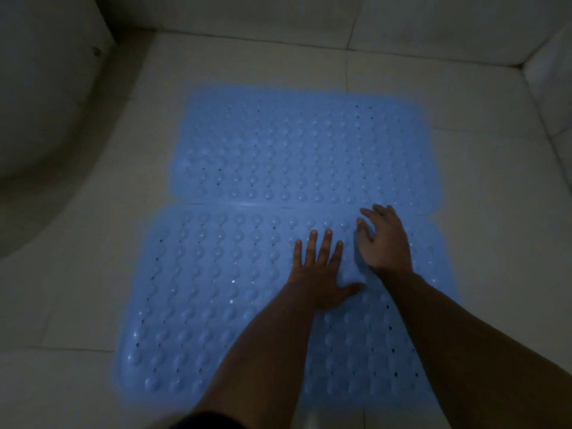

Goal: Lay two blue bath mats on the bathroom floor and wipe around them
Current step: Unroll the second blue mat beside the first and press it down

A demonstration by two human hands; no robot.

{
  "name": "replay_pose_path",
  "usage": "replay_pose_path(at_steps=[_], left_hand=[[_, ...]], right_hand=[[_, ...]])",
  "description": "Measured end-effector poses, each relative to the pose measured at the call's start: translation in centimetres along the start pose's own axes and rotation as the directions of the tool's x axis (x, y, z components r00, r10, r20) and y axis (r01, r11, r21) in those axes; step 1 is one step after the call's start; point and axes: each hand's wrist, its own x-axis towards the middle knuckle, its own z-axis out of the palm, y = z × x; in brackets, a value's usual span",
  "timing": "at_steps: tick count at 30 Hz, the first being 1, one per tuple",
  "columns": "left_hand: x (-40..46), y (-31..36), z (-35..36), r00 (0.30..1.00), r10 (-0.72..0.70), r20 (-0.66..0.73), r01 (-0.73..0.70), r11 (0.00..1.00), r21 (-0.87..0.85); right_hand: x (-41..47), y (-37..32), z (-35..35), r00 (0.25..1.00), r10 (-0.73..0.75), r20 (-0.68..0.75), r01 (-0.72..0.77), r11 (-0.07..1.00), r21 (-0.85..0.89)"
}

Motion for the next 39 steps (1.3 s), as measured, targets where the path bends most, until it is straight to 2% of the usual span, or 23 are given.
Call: replay_pose_path(at_steps=[2, 3, 6, 10, 12, 14, 16, 19, 24, 30, 39], left_hand=[[0.0, -0.7, -2.0, 1.000, 0.019, 0.007, -0.018, 0.997, -0.079], [-0.3, -1.2, -2.6, 0.999, 0.030, -0.041, -0.036, 0.990, -0.137], [-1.8, -3.4, -2.7, 0.944, 0.037, -0.327, -0.088, 0.986, -0.143], [-4.6, -7.3, -2.0, 0.887, -0.087, -0.453, 0.060, 0.995, -0.074], [-6.0, -9.0, -2.0, 0.852, -0.130, -0.507, 0.129, 0.991, -0.038], [-6.7, -10.6, -1.8, 0.846, -0.148, -0.513, 0.173, 0.985, 0.002], [-6.8, -11.6, -1.6, 0.842, -0.163, -0.514, 0.189, 0.982, -0.001], [-6.4, -12.3, -1.2, 0.836, -0.164, -0.524, 0.200, 0.980, 0.012], [-4.2, -13.8, -0.7, 0.833, -0.087, -0.547, 0.153, 0.985, 0.076], [-3.9, -14.2, -1.0, 0.793, -0.096, -0.602, 0.170, 0.983, 0.068], [-6.6, -13.4, -1.1, 0.802, -0.105, -0.588, 0.185, 0.980, 0.076]], right_hand=[[-0.5, -1.6, 0.1, 1.000, 0.005, -0.007, -0.005, 1.000, -0.010], [-0.9, -2.5, 0.4, 1.000, 0.001, -0.005, -0.001, 1.000, -0.009], [-2.3, -4.8, 2.1, 0.999, -0.048, 0.002, 0.048, 0.999, 0.001], [-5.7, -7.5, 5.7, 0.987, -0.079, 0.138, 0.079, 0.997, 0.006], [-7.4, -8.1, 7.9, 0.975, -0.125, 0.183, 0.137, 0.989, -0.059], [-8.7, -8.3, 10.3, 0.963, -0.181, 0.201, 0.219, 0.957, -0.190], [-9.5, -8.3, 11.4, 0.959, -0.172, 0.224, 0.239, 0.916, -0.322], [-10.0, -8.2, 11.3, 0.951, -0.207, 0.231, 0.288, 0.868, -0.405], [-9.9, -8.4, 11.0, 0.950, -0.193, 0.247, 0.284, 0.862, -0.419], [-9.8, -8.2, 11.1, 0.951, -0.188, 0.247, 0.274, 0.881, -0.385], [-9.3, -8.2, 10.5, 0.944, -0.142, 0.297, 0.249, 0.897, -0.365]])
